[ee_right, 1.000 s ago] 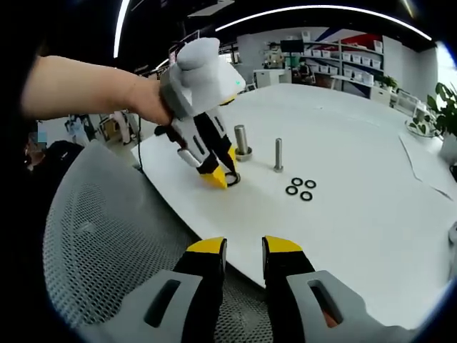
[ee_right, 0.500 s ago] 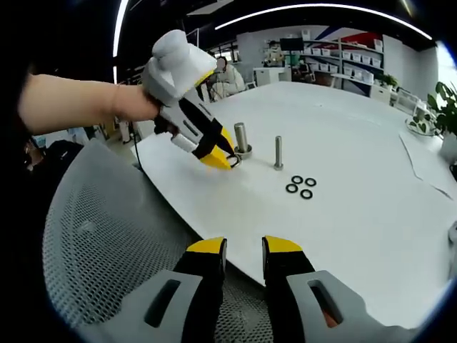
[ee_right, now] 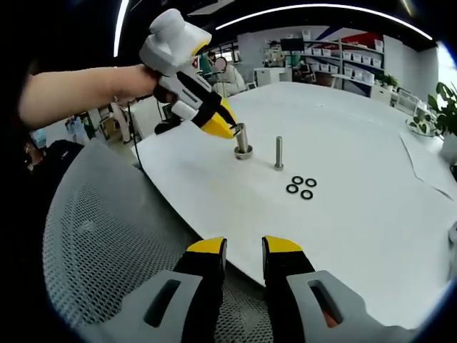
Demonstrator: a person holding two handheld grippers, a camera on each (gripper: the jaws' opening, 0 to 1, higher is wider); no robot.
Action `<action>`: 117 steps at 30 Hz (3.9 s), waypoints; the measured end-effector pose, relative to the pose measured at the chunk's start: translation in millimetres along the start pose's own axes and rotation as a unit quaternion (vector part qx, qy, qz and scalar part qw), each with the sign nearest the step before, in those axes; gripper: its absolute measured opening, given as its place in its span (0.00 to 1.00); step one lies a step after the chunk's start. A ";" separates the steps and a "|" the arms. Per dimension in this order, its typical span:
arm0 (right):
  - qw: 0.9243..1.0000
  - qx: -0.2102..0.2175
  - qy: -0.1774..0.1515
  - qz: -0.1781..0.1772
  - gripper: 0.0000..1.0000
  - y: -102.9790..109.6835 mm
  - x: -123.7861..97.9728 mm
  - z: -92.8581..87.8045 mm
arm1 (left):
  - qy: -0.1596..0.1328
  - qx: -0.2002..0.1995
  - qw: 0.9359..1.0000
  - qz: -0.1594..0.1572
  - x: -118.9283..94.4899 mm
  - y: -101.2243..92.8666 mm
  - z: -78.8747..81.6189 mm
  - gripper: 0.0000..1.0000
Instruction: Place the washer onto the threaded stud by aligning its center hole with the stud, sliding it down to the base, and recovering from edge contact or off-axis alignment until the washer reaches the visible bottom stop.
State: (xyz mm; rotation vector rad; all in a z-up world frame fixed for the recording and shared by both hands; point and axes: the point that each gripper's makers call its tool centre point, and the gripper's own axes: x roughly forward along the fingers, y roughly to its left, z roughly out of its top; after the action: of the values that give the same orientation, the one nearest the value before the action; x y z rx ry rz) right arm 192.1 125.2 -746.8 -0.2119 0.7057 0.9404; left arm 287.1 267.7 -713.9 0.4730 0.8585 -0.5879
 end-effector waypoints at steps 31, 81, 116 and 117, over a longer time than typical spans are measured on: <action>1.000 0.002 0.002 -0.006 0.23 -2.1 -0.5 -1.1 | 0.042 0.028 0.999 -0.001 12.4 23.1 -5.9 0.18; 1.000 0.005 -0.003 -0.006 0.23 -0.8 -1.0 0.1 | 0.090 0.022 0.995 -0.038 53.2 15.9 -34.1 0.19; 1.000 -0.001 0.009 0.005 0.23 1.9 0.5 -3.6 | -0.090 -0.215 0.967 0.108 -90.6 17.4 -84.8 0.27; 1.000 -0.003 0.010 0.007 0.23 2.4 0.6 -3.8 | -0.089 -0.223 0.964 0.112 -95.3 17.3 -90.8 0.27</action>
State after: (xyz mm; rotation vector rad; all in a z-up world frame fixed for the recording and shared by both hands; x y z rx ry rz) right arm 188.6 125.3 -749.8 -0.2218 0.7243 0.9547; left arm 198.5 362.6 -686.0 0.1010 0.7243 -0.2129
